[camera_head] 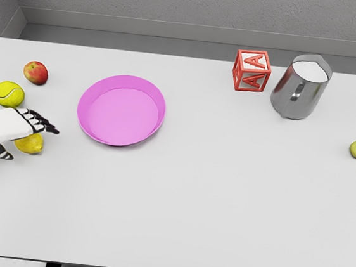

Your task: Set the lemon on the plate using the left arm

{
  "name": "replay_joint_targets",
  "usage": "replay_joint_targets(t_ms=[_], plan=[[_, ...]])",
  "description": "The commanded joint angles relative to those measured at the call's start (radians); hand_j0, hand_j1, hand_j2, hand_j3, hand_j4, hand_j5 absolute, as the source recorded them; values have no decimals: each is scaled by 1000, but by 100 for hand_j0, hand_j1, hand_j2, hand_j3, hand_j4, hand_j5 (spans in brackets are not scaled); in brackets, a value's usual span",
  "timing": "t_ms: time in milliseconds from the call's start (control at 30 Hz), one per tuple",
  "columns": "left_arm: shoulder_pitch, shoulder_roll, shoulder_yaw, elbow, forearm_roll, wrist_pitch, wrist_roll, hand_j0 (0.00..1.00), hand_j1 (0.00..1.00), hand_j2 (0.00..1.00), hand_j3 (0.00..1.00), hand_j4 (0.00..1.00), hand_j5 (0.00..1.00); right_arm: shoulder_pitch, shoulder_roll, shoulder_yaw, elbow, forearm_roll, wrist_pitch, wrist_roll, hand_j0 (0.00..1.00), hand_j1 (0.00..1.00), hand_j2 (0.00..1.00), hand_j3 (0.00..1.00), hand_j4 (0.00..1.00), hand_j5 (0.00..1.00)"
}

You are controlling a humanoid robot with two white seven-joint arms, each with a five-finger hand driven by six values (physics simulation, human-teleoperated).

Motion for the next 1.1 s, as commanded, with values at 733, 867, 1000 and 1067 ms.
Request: replay_joint_targets(t_ms=[733,867,1000,1067], plan=[[-2,6,-7,16,-26,2,0,63,63,63,63,63,63,0,0,0,0,0,0,-1,100,100,100,100,100,100],[-2,5,-9,16,-32,2,0,60,60,60,60,60,60,0,0,0,0,0,0,0,100,100,100,100,100,100],[-6,5,-7,16,-32,2,0,57,57,57,57,57,57,0,0,0,0,0,0,0,100,100,100,100,100,100],[-8,8,-6,15,-23,2,0,57,57,57,57,57,57,0,0,0,0,0,0,-1,100,100,100,100,100,100]])
